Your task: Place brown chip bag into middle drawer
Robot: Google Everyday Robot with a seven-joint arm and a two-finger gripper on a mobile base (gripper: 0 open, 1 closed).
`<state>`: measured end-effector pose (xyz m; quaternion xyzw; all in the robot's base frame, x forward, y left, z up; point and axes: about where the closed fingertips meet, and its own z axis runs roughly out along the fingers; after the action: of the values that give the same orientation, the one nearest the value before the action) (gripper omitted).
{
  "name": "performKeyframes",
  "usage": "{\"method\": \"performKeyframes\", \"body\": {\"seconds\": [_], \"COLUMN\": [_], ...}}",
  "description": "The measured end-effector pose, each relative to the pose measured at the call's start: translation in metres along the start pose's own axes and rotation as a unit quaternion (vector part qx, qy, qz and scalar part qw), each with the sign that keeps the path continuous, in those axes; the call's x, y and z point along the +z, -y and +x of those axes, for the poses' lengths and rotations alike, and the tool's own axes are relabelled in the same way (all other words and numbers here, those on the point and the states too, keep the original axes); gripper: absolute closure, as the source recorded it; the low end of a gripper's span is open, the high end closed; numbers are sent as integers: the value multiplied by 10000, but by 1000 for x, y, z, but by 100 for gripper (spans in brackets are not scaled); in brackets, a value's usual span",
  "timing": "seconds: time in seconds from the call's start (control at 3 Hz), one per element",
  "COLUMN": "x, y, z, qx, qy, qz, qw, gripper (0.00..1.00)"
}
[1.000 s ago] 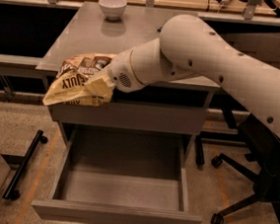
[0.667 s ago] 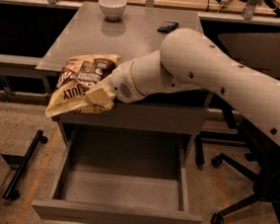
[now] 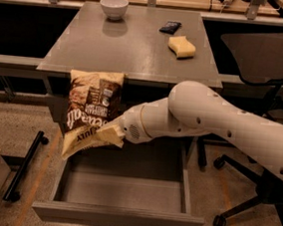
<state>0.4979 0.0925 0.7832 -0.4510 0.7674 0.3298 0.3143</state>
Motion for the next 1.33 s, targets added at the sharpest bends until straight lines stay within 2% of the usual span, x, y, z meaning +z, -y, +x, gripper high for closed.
{"method": "performKeyframes", "body": {"seconds": [0.33, 1.0, 1.33], "x": [18, 32, 52], "y": [13, 19, 41], "z": [43, 56, 71], "qx": [396, 413, 410], "qy": [-90, -201, -254], "qz": [-76, -174, -265], "qw": [9991, 9988, 9985], "gripper": [100, 100, 100]}}
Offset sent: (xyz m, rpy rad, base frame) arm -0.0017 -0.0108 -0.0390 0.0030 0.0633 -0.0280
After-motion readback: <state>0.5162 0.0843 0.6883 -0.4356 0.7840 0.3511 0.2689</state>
